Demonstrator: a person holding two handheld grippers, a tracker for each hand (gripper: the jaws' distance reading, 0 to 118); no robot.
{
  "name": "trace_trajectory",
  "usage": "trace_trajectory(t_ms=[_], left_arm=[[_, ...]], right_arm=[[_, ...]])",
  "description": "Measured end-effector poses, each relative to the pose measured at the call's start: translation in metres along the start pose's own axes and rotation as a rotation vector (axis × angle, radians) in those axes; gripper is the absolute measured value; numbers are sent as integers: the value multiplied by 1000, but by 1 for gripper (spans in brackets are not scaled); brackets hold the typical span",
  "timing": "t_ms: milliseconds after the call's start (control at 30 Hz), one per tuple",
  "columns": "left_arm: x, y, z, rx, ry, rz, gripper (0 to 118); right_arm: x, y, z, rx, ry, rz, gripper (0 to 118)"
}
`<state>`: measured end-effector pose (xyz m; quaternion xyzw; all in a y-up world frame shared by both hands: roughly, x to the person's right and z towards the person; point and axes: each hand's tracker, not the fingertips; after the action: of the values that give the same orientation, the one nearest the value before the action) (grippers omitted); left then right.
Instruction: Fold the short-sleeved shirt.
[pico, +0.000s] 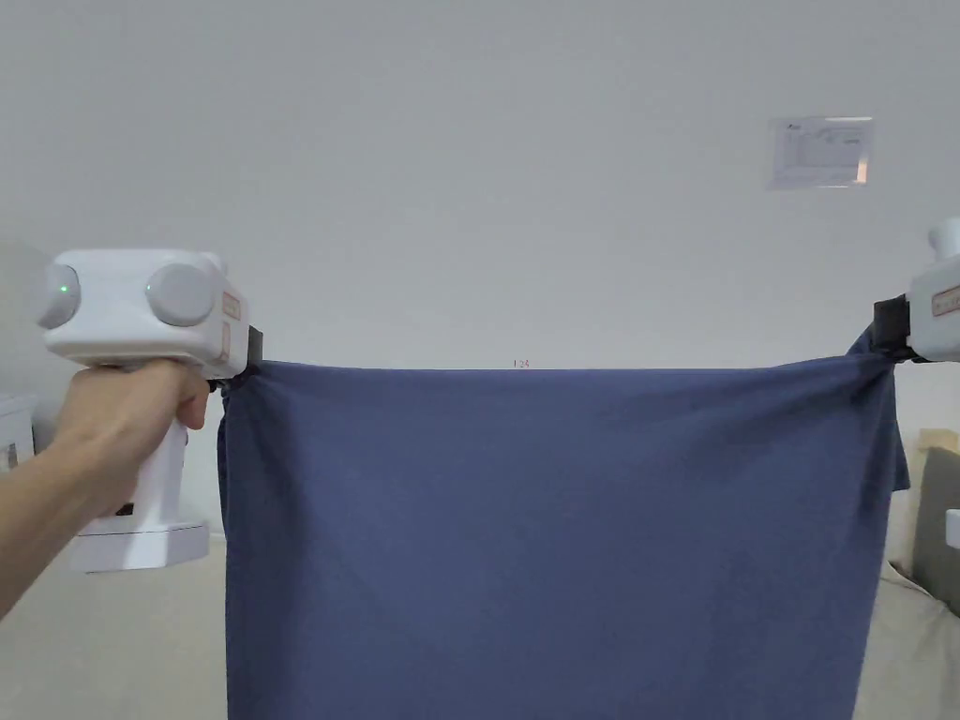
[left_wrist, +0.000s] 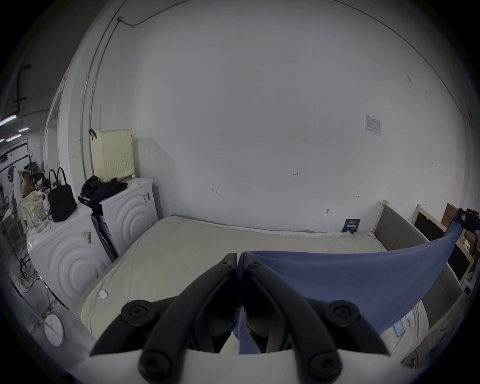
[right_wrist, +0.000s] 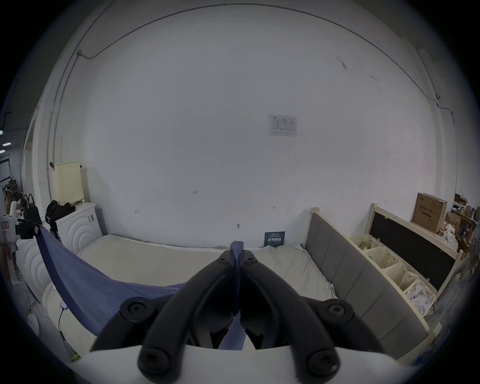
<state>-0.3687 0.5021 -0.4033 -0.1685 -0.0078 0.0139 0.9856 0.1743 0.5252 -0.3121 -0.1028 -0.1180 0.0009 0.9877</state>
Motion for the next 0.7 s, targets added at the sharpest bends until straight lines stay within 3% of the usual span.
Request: trace_trajectory(t_ms=[133, 400, 700], left_arm=[[11, 11, -29, -5, 12, -17, 2], [30, 35, -104, 1, 27, -12, 2], [45, 51, -190, -5, 38, 5, 2]], right_arm=[[1, 6, -28, 6, -13, -14, 4], [-2, 21, -94, -5, -60, 51, 5], [-8, 38, -170, 11, -71, 72, 5]])
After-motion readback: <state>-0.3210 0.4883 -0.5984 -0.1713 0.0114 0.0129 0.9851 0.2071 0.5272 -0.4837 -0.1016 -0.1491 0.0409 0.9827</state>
